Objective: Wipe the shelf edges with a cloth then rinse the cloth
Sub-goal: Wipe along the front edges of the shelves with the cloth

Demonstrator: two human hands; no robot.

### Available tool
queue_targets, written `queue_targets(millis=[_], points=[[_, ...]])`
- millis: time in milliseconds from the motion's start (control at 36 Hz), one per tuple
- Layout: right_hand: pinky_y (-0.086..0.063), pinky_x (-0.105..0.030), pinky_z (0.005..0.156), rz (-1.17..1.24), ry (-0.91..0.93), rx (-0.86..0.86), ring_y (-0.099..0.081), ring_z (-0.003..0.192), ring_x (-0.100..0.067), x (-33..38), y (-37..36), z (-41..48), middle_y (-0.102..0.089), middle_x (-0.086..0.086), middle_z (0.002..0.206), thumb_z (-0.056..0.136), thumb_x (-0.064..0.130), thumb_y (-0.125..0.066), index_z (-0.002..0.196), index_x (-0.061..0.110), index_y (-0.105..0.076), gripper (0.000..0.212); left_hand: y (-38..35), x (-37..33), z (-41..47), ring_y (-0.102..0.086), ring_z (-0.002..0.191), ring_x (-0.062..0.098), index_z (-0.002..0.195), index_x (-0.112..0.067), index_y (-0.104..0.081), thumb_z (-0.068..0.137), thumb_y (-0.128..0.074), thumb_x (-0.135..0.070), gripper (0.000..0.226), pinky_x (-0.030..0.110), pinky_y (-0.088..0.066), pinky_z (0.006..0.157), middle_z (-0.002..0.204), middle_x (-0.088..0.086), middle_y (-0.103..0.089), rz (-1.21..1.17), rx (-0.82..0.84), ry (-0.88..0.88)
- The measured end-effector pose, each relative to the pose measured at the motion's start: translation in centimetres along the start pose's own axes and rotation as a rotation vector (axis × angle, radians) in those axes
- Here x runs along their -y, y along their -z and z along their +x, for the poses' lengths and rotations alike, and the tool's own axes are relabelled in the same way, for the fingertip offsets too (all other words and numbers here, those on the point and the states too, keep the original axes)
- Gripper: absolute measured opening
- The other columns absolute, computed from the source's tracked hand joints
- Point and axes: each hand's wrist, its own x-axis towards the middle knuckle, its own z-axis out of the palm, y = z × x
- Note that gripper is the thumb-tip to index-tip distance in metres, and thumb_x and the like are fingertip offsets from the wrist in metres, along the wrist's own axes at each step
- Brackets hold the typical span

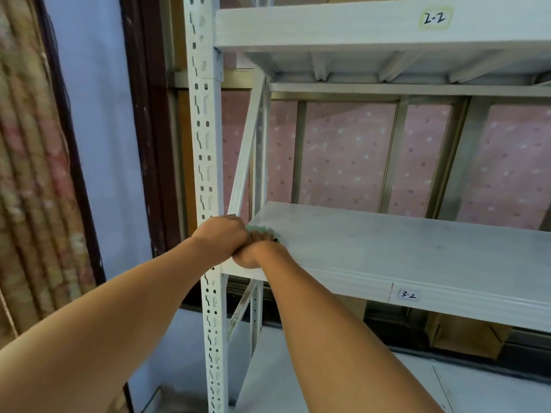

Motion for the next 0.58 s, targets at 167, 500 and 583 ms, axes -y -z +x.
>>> queue_targets(millis=[167,500,583], points=[[-0.021,-0.025,0.115,0.070,0.132,-0.024,-0.024,0.145,-0.026,1.8,2.4,-1.3,-0.024,-0.012,0.160,0.109,0.026,-0.029,0.157,0.005,-0.015,0.054,0.3,2.1,0.8,-0.054,0.108,0.018,0.097,-0.025,-0.068,0.089,-0.062,-0.015,0.014,0.033,-0.048,0.097,0.101,-0.002,-0.064,0.150,-0.110,-0.151],[-0.039,-0.005,0.094,0.425,0.358,-0.292,-0.025,0.146,-0.041,1.8,2.2,1.2,-0.032,-0.029,0.155,0.107,-0.001,-0.030,0.149,-0.007,-0.030,0.043,1.9,0.8,2.8,-0.065,0.098,0.022,0.104,-0.019,-0.070,0.085,-0.068,-0.014,0.020,0.037,-0.057,0.084,0.103,0.002,-0.067,0.168,0.066,0.053],[-0.046,-0.034,0.082,0.407,0.162,-0.294,-0.061,0.101,-0.032,2.3,1.3,5.0,-0.068,0.008,0.085,0.103,0.038,-0.024,0.092,0.021,-0.071,0.050,2.1,0.9,3.1,-0.067,0.091,0.022,0.103,-0.016,-0.068,0.088,-0.062,-0.008,0.019,0.031,-0.055,0.074,0.099,0.003,-0.068,0.062,0.034,0.093]])
